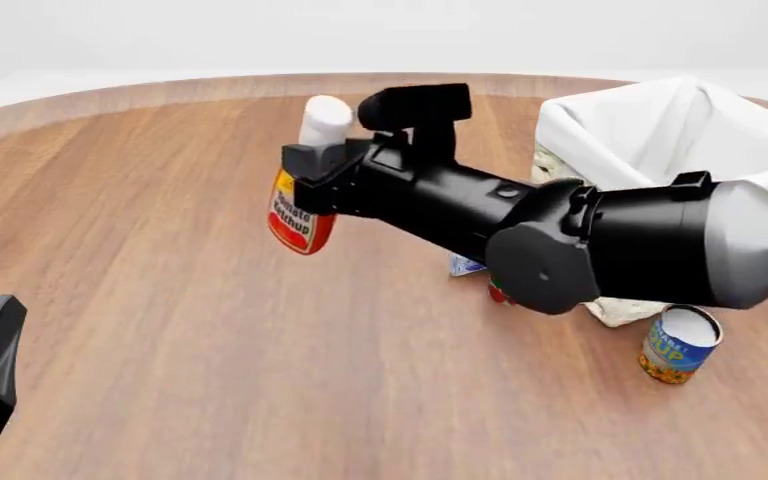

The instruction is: Pick up the ketchup, and put it in the basket.

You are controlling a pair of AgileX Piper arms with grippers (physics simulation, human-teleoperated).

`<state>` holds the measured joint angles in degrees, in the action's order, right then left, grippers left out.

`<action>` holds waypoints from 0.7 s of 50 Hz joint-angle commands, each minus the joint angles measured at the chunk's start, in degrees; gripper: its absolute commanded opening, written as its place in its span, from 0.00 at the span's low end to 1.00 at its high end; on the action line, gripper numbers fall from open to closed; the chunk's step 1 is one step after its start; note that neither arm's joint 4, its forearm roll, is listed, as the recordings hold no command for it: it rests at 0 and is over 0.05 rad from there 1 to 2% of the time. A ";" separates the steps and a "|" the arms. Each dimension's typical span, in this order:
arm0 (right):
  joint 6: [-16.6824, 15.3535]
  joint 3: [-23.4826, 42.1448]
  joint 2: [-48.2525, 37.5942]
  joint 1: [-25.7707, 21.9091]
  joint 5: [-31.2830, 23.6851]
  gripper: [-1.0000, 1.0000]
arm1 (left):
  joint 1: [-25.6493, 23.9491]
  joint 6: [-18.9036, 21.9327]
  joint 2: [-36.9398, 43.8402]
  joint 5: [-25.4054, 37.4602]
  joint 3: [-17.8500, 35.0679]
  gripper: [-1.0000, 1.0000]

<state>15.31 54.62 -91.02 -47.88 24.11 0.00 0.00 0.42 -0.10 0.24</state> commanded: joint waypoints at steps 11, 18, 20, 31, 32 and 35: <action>0.00 -1.41 6.80 7.96 0.26 0.00 | 0.00 0.00 0.00 0.00 0.00 1.00; -0.18 -2.10 9.42 11.49 0.29 0.00 | 0.00 0.00 0.00 0.00 0.00 1.00; -0.37 -2.55 10.28 12.63 0.48 0.00 | 0.00 0.00 0.00 0.00 0.00 1.00; -1.42 -4.46 14.10 17.26 0.83 0.00 | 0.00 0.00 0.00 0.00 0.00 1.00; -1.59 -4.58 14.33 17.48 0.89 0.00 | 0.00 0.00 0.00 0.00 0.00 1.00; -1.59 -5.06 15.03 18.72 1.11 0.00 | 0.00 0.00 0.00 0.00 0.00 1.00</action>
<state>13.43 50.69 -79.22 -33.04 24.79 0.00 0.00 0.42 -0.10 0.24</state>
